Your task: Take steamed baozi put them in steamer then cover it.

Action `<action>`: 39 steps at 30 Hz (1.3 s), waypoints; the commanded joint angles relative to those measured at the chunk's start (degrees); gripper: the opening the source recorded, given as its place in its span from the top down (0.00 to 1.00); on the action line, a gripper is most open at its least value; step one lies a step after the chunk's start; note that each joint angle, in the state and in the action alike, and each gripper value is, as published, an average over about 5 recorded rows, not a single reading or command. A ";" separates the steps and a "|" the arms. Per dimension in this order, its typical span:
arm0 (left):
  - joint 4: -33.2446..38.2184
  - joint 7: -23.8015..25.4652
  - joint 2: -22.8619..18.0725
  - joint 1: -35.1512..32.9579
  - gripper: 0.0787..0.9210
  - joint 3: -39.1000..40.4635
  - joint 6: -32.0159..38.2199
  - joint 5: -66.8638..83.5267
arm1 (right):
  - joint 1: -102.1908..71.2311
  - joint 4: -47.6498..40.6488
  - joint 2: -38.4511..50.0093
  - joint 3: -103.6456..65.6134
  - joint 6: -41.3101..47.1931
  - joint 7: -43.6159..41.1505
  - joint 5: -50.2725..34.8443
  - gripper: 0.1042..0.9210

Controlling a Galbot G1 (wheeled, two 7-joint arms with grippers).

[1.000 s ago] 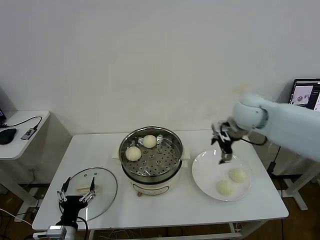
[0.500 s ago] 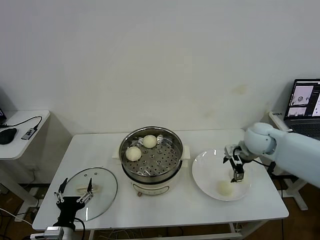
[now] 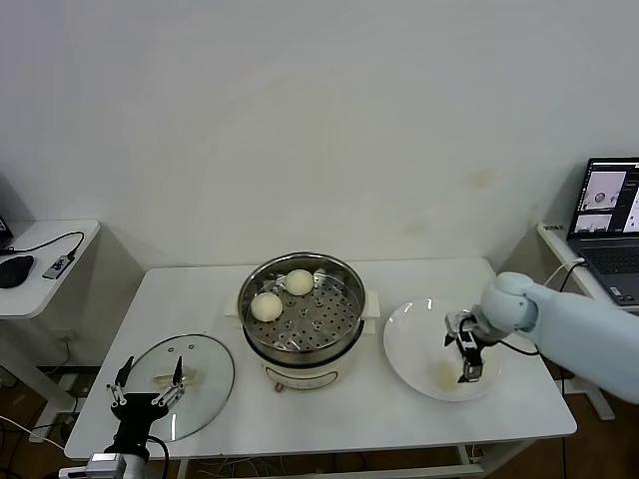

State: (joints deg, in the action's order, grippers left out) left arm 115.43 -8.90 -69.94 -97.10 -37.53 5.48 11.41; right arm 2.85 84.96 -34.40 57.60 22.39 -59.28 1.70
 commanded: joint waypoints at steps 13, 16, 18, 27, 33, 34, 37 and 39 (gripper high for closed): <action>-0.45 0.07 -0.11 0.30 0.12 0.02 0.22 0.11 | -5.38 -2.91 -2.83 -3.79 0.29 1.45 2.08 0.23; -0.54 0.06 -0.14 0.29 0.12 0.00 0.24 0.11 | -5.36 -2.92 -2.91 -3.83 0.63 1.27 2.26 0.24; -0.64 0.04 -0.15 0.30 0.12 0.00 0.28 0.12 | -5.33 -2.94 -2.89 -3.89 0.80 1.12 2.44 0.26; -0.66 0.00 -0.25 0.33 0.12 0.03 0.33 0.10 | -4.05 -2.35 -2.03 -4.26 0.74 0.18 2.48 0.40; -0.51 -0.04 -0.19 0.36 0.12 -0.03 0.26 0.11 | -1.19 -0.84 -0.65 -4.11 0.77 -0.40 1.14 0.45; -0.50 -0.05 -0.15 0.36 0.12 -0.05 0.25 0.11 | -0.01 -0.42 -0.24 -3.89 0.77 -0.63 0.71 0.45; -0.51 -0.05 -0.04 0.44 0.12 -0.02 0.23 0.12 | 4.02 0.65 0.85 -3.21 0.86 -1.08 -1.22 0.46; -0.48 -0.04 -0.01 0.58 0.12 0.08 0.20 0.13 | 6.91 1.18 1.31 -2.71 0.97 -1.16 -2.94 0.47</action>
State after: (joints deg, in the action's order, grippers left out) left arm 114.90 -8.96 -70.02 -96.69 -37.57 5.77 11.52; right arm 2.86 84.78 -34.39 54.07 23.22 -59.94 1.78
